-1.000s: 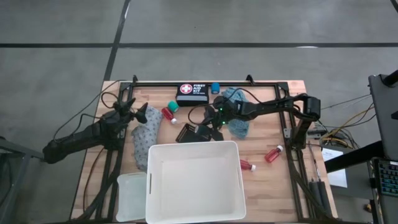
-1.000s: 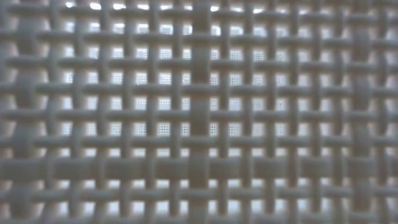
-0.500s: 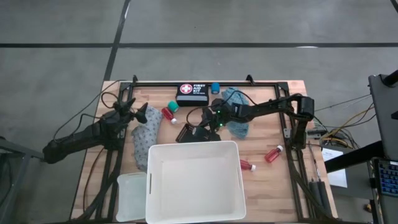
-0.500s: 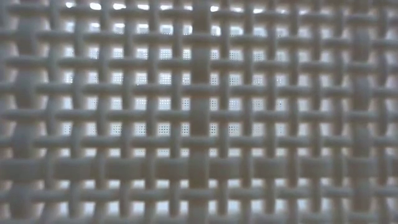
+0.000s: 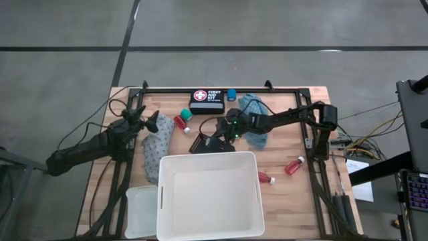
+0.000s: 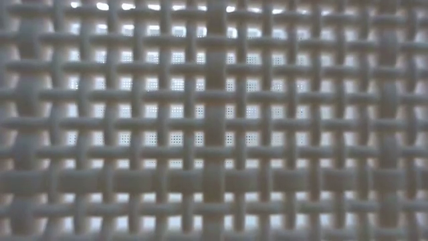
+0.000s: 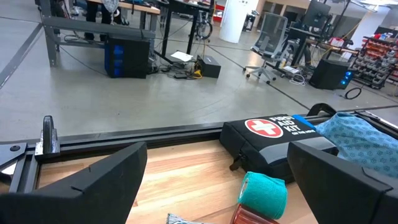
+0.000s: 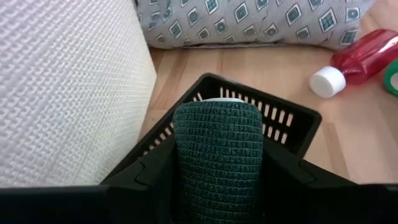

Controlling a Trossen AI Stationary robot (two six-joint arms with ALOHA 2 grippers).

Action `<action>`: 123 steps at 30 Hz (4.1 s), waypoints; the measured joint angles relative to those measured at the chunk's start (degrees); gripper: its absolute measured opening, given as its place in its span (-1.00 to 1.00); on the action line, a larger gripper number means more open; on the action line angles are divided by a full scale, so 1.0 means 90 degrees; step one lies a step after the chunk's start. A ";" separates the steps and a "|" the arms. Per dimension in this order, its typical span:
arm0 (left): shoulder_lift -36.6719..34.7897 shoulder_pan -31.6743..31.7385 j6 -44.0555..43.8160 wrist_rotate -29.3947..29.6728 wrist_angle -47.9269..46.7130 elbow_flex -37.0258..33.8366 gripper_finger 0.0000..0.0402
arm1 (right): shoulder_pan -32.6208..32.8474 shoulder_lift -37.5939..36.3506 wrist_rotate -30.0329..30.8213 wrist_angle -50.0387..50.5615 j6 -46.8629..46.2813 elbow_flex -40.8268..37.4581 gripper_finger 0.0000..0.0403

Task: Pick & Place Medicine items
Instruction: Put the black bandage into the black bin, then put the blue bandage into the black bin

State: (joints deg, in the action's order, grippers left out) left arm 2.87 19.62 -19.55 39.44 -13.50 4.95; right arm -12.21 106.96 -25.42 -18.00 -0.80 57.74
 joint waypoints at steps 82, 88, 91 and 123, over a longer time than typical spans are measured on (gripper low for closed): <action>0.0041 0.0002 0.0000 0.0000 0.0000 0.0000 0.96 | 0.0374 0.0988 -0.0273 -0.0374 -0.0225 0.0532 0.51; 0.0041 0.0002 0.0000 -0.0002 -0.0001 -0.0002 0.96 | 0.0372 0.0971 -0.0273 -0.0364 -0.0225 0.0532 0.51; 0.0041 0.0002 0.0000 0.0000 -0.0002 0.0000 0.96 | 0.0372 0.0971 -0.0270 -0.0361 -0.0206 0.0532 0.52; 0.0039 0.0002 -0.0001 -0.0001 0.0000 -0.0001 0.96 | 0.0369 0.0341 0.0251 -0.0181 0.0114 0.0510 0.50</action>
State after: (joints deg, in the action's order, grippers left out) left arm 3.22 19.63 -19.57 39.43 -13.50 4.94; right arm -8.88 110.03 -23.17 -19.63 0.22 62.33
